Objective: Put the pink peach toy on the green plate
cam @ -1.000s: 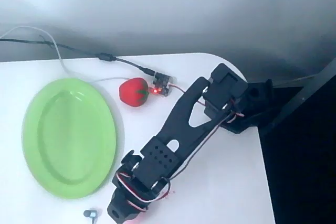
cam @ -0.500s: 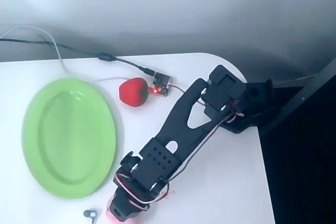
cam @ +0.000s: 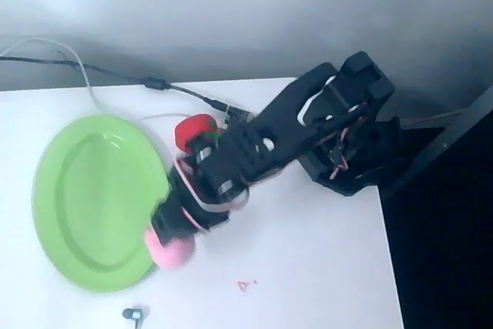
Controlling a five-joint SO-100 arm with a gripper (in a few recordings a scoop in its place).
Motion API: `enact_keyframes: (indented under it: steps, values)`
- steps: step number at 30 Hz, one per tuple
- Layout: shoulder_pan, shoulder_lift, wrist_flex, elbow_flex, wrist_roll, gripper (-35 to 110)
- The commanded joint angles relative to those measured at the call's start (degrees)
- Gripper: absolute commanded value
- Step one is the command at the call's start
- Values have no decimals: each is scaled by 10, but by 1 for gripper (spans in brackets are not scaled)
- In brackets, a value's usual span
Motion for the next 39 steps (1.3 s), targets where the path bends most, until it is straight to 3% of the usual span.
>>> enact_keyframes:
  steps: [1, 13, 22, 27, 32, 39]
  values:
    - [42, 52, -4, -3, -77, 0]
    - [159, -163, -83, -120, -143, 0]
    - [181, -278, -172, -152, -141, 0]
    - [183, -302, -172, -174, -134, 0]
    - [186, -291, -170, -169, -106, 29]
    - [187, -269, -170, -153, -69, 45]
